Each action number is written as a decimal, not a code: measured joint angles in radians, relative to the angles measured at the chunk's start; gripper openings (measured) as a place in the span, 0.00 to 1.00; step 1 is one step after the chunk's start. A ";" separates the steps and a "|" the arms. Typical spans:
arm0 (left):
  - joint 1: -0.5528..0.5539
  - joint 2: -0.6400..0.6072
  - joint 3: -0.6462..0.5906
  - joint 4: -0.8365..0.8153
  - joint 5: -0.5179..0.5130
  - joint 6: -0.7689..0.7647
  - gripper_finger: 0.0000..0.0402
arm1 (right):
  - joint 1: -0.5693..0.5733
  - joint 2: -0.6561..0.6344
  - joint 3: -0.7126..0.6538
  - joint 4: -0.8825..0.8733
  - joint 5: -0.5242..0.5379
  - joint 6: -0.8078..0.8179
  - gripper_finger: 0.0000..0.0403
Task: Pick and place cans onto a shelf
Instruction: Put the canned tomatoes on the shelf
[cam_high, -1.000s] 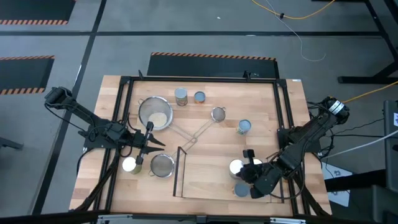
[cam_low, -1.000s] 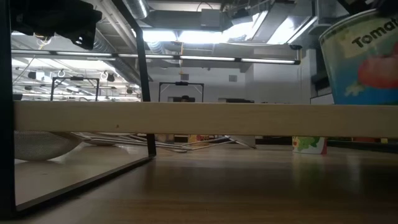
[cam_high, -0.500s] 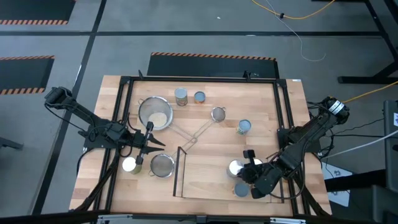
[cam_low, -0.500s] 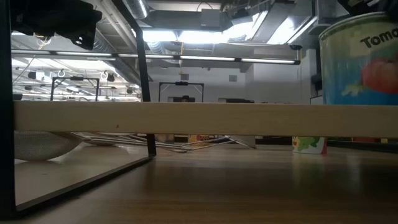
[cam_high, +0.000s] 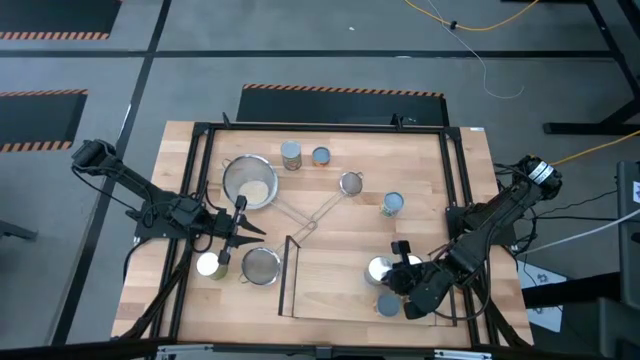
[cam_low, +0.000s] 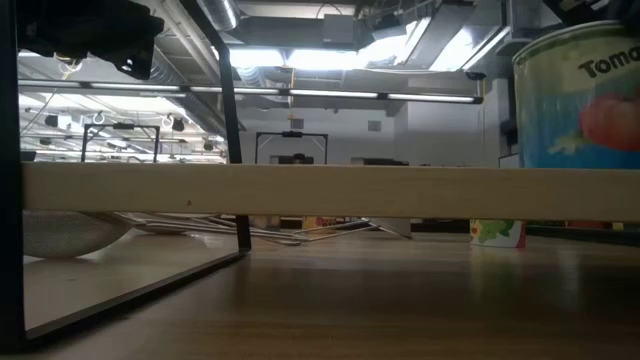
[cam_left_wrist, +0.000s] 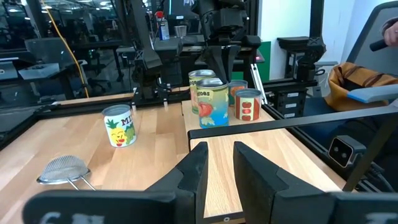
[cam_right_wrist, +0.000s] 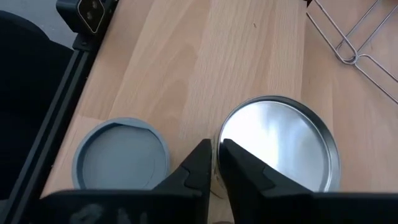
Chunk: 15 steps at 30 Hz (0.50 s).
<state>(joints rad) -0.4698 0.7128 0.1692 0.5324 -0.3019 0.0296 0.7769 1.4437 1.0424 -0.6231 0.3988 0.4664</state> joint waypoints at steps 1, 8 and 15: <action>0.000 0.000 0.000 0.000 0.000 0.000 0.17 | 0.000 0.000 0.000 0.000 0.000 0.000 0.13; 0.000 0.000 0.000 0.000 0.000 0.000 0.17 | 0.000 0.000 0.000 -0.001 0.000 0.000 0.30; 0.000 0.000 0.000 0.000 0.000 0.000 0.17 | 0.000 0.000 0.000 -0.001 0.000 0.000 0.36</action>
<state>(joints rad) -0.4698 0.7128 0.1692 0.5325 -0.3019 0.0296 0.7773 1.4437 1.0424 -0.6243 0.3985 0.4660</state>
